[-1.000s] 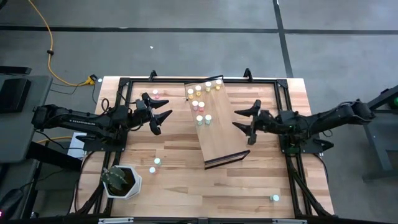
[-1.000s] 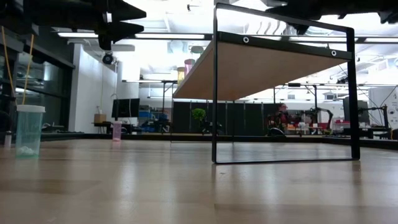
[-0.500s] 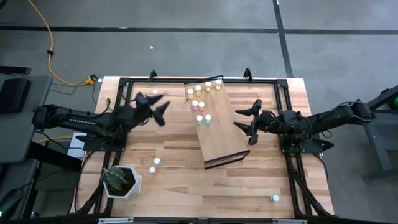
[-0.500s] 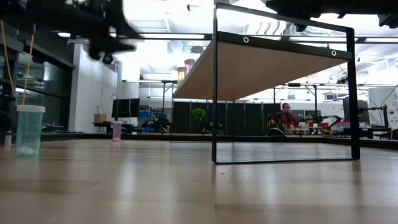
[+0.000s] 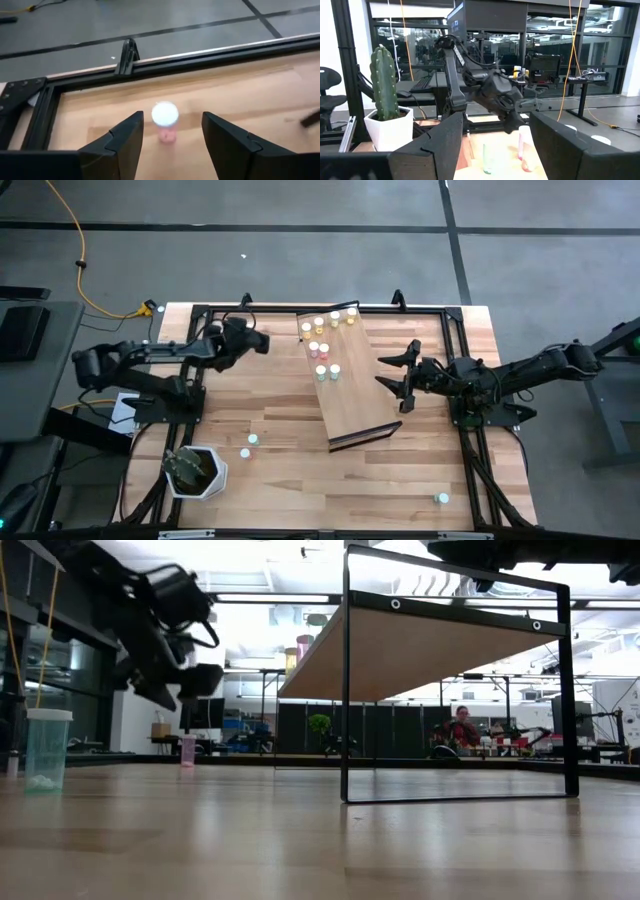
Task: Pick and place medicine bottles onto shelf by color
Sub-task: Put the purple pill bottle on the shelf
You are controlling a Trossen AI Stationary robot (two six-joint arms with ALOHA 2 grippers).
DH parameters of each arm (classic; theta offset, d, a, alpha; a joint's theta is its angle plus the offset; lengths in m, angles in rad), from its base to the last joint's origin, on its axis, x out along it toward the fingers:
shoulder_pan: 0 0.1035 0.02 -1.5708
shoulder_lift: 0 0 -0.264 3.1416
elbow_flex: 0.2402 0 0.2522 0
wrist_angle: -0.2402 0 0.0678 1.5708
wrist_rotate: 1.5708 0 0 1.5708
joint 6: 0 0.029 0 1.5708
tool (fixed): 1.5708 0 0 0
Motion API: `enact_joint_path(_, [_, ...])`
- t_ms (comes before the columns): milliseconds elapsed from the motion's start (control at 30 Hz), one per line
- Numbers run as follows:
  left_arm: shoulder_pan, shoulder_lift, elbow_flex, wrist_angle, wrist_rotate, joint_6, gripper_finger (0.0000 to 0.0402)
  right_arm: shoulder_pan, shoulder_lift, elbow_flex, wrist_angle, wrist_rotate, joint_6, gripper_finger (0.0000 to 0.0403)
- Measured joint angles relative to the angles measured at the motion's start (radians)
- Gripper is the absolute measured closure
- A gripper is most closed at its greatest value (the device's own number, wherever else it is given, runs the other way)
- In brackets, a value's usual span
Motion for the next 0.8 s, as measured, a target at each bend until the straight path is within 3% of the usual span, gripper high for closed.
enact_joint_path(300, [0.096,0.118,0.000,0.154,0.031,0.015,0.0216,0.000,0.000,0.000,0.000,0.002,0.000,0.0181])
enact_joint_path(800, [0.133,0.273,0.000,0.270,0.041,-0.048,0.0216,0.000,0.000,0.000,-0.001,0.003,0.011,0.0181])
